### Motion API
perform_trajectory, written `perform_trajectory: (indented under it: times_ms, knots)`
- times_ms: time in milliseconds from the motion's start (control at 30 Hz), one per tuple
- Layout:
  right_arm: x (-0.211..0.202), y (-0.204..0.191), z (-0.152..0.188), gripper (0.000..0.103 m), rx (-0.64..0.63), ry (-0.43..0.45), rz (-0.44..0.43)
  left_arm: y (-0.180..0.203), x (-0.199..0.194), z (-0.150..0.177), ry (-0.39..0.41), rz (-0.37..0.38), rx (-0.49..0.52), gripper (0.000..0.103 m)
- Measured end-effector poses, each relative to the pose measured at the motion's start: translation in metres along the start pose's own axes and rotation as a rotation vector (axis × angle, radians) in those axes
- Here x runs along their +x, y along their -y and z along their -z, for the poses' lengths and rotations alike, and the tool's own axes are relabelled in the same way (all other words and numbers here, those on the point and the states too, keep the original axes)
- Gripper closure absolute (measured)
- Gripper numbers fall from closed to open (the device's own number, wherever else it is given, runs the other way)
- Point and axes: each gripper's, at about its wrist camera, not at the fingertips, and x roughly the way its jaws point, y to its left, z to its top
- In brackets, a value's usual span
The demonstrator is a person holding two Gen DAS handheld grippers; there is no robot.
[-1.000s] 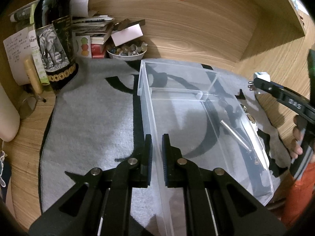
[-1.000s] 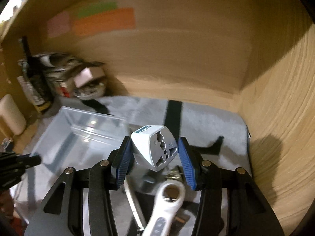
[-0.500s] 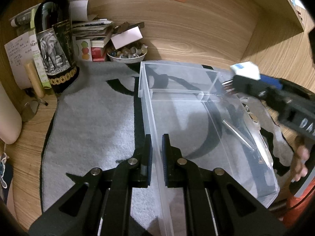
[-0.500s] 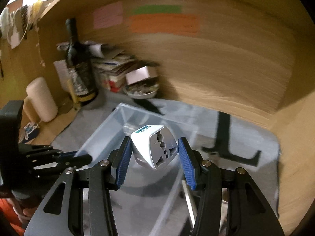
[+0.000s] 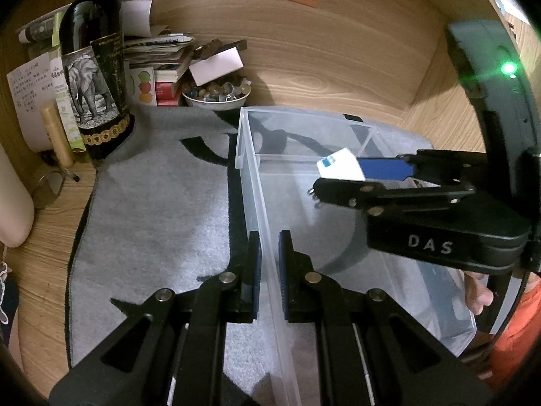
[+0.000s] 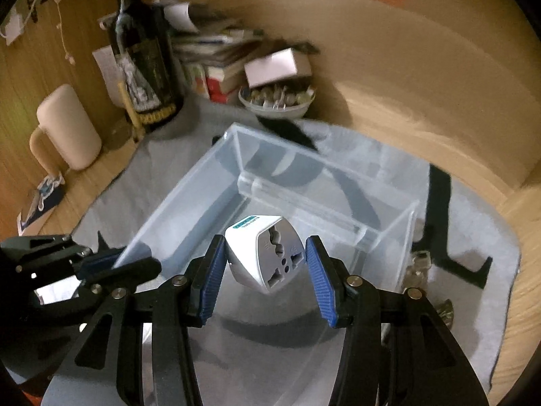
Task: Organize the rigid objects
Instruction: 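Carry the white plug adapter into the clear box and open the right tool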
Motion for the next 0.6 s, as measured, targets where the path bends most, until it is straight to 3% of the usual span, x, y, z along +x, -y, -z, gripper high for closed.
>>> perform_trajectory:
  times_ms: [100,233,600]
  knots:
    - [-0.001,-0.001,0.000,0.058,-0.006,-0.005,0.006,0.001,0.000,0.000,0.001,-0.002,0.002,0.093]
    - [-0.006,-0.003,0.000,0.045,-0.012,0.019,0.014,0.002,-0.001,0.001,0.000,-0.002,0.001,0.093]
    - [-0.057,0.006,0.009,0.036,0.015,0.161,0.103,0.003,0.000,0.000,-0.004,-0.010,0.006,0.094]
